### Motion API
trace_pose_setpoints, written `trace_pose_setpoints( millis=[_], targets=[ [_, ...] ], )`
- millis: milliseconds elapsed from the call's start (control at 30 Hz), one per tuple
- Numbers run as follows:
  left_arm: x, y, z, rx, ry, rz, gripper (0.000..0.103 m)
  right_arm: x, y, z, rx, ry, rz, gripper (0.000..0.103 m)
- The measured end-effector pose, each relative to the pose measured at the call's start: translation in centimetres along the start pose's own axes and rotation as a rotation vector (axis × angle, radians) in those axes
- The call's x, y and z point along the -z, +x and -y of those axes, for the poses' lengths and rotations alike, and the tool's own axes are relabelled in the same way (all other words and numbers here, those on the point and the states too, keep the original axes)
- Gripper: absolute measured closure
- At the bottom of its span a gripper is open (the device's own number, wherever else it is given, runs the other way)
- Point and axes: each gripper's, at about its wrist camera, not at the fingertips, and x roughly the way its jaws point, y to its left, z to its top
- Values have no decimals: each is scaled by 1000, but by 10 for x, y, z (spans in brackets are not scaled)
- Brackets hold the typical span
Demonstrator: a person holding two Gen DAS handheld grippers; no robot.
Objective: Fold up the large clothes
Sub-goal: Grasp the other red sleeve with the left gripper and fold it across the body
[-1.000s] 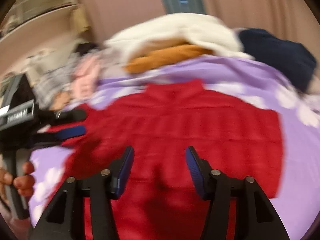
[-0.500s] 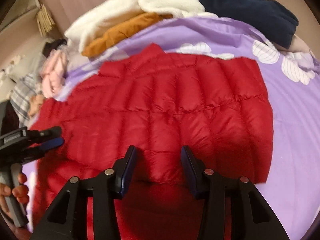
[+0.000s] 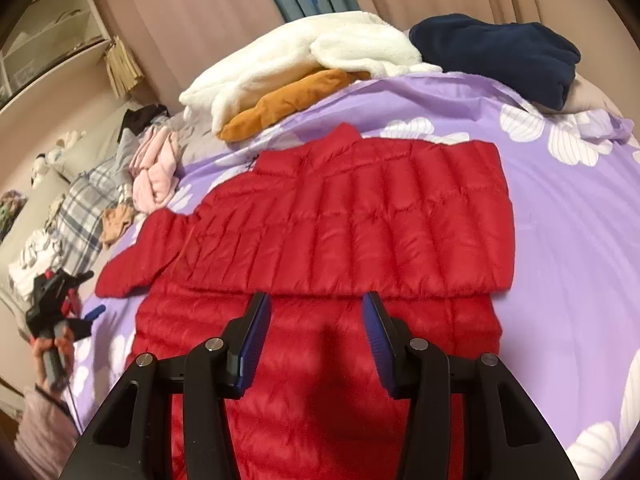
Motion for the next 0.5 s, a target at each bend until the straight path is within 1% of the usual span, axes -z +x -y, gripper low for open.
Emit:
trace_pose_setpoints(
  millis=[167, 233, 300, 367, 500],
  targets=[
    [-19, 20, -23, 14, -107, 22, 22, 10, -1, -6, 4, 7, -7, 56],
    [-24, 23, -30, 38, -140, 47, 22, 11, 0, -6, 16, 5, -11, 56],
    [-36, 27, -32, 59, -146, 78, 22, 13, 0, -7, 22, 9, -14, 56],
    [-43, 32, -32, 64, -152, 89, 22, 14, 0, -8, 29, 11, -16, 56],
    [-50, 32, -38, 89, -187, 120, 23, 15, 3, -10, 41, 8, -16, 56]
  ],
)
